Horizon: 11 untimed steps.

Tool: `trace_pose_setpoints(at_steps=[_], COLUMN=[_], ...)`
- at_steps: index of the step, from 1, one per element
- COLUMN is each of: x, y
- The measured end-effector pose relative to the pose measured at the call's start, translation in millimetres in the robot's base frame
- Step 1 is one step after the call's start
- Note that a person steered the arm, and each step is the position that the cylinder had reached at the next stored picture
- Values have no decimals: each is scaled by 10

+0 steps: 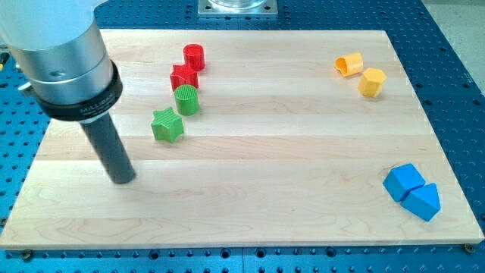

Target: Form a vertical line with blue blocks and hexagon

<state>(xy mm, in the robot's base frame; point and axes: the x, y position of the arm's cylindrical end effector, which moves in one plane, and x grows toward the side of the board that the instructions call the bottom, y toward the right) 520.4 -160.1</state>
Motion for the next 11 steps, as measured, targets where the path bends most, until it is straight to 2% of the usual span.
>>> trace_pose_setpoints(at_steps=[2, 3, 4, 5, 8, 11], x=[-505, -530, -144, -83, -169, -1094], y=[540, 836, 1099, 1677, 2015, 4242])
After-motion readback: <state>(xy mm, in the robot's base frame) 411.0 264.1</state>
